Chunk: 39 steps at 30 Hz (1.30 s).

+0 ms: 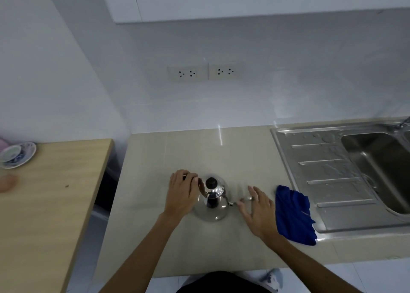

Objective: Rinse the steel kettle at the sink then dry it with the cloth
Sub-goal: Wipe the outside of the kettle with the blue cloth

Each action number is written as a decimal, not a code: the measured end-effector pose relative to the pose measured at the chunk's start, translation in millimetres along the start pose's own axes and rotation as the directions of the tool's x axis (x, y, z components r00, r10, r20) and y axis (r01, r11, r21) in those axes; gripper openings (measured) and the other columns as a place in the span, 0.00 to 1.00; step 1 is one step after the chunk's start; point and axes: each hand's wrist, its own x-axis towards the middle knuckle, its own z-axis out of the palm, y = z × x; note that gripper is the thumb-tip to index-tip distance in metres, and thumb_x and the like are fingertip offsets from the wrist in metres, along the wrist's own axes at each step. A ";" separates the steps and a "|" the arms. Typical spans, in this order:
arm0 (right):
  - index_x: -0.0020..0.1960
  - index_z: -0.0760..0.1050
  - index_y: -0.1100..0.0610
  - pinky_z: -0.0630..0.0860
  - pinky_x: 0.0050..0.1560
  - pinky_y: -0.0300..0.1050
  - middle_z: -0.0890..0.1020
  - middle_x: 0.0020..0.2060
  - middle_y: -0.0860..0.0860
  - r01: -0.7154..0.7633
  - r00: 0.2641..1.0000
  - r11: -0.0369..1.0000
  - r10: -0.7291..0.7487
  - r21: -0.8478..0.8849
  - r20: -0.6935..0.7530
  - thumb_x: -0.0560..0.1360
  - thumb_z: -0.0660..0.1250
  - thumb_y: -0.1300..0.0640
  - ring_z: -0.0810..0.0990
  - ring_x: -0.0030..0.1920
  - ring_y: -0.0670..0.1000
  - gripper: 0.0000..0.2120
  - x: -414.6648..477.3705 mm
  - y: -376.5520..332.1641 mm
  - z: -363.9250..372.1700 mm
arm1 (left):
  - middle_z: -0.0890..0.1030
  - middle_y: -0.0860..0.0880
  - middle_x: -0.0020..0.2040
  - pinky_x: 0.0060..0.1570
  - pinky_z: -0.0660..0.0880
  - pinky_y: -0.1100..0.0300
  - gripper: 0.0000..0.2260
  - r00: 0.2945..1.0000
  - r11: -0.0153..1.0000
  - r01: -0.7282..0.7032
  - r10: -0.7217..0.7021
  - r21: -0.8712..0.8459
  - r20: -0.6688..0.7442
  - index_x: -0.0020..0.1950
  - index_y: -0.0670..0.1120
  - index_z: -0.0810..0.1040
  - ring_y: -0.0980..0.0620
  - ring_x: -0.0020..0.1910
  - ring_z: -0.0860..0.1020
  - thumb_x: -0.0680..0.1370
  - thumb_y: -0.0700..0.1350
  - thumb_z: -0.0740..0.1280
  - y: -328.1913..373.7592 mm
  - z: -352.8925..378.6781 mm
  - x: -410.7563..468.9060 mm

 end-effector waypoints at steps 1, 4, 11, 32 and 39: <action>0.74 0.69 0.56 0.67 0.70 0.62 0.73 0.73 0.56 -0.028 1.000 0.999 0.028 0.022 0.008 0.76 0.45 0.28 0.71 0.73 0.58 0.41 7.6 0.5 -2.5 | 0.78 0.49 0.51 0.58 0.73 0.48 0.16 1.000 1.000 0.002 -0.002 -0.024 0.006 0.52 0.45 0.79 0.48 0.53 0.75 0.81 0.49 0.54 -1.2 -1.7 -7.5; 0.60 0.75 0.55 0.77 0.56 0.58 0.83 0.56 0.55 -0.042 0.998 0.994 0.037 0.099 0.052 0.79 0.48 0.33 0.81 0.56 0.59 0.30 33.8 -10.4 -4.7 | 0.78 0.52 0.53 0.50 0.77 0.49 0.11 0.986 0.992 0.087 -0.072 -0.095 0.151 0.55 0.47 0.75 0.49 0.49 0.78 0.79 0.51 0.58 -3.3 -6.2 -30.5; 0.52 0.74 0.61 0.77 0.48 0.53 0.83 0.46 0.62 -0.133 0.982 0.964 0.097 0.229 0.159 0.83 0.58 0.43 0.82 0.49 0.64 0.20 75.1 -47.5 -0.3 | 0.78 0.50 0.55 0.46 0.78 0.49 0.22 0.974 0.992 0.097 -0.078 -0.077 0.215 0.62 0.49 0.74 0.46 0.48 0.80 0.71 0.58 0.63 -4.2 -5.2 -64.1; 0.48 0.79 0.64 0.70 0.44 0.45 0.85 0.46 0.62 -0.031 0.986 0.956 -0.019 0.292 0.167 0.81 0.66 0.45 0.82 0.50 0.63 0.20 180.2 -142.8 -8.6 | 0.78 0.42 0.54 0.48 0.77 0.43 0.14 0.974 0.987 0.045 -0.078 0.156 0.215 0.62 0.44 0.75 0.38 0.50 0.79 0.78 0.47 0.67 -63.8 -81.0 38.8; 0.58 0.78 0.62 0.76 0.56 0.53 0.81 0.58 0.62 -0.172 0.966 0.943 0.104 0.286 0.237 0.81 0.63 0.43 0.80 0.59 0.64 0.21 226.2 -188.3 13.2 | 0.76 0.41 0.58 0.49 0.77 0.43 0.14 0.945 0.942 0.003 -0.113 0.335 0.308 0.65 0.42 0.71 0.38 0.51 0.79 0.80 0.44 0.63 -106.3 -95.4 103.2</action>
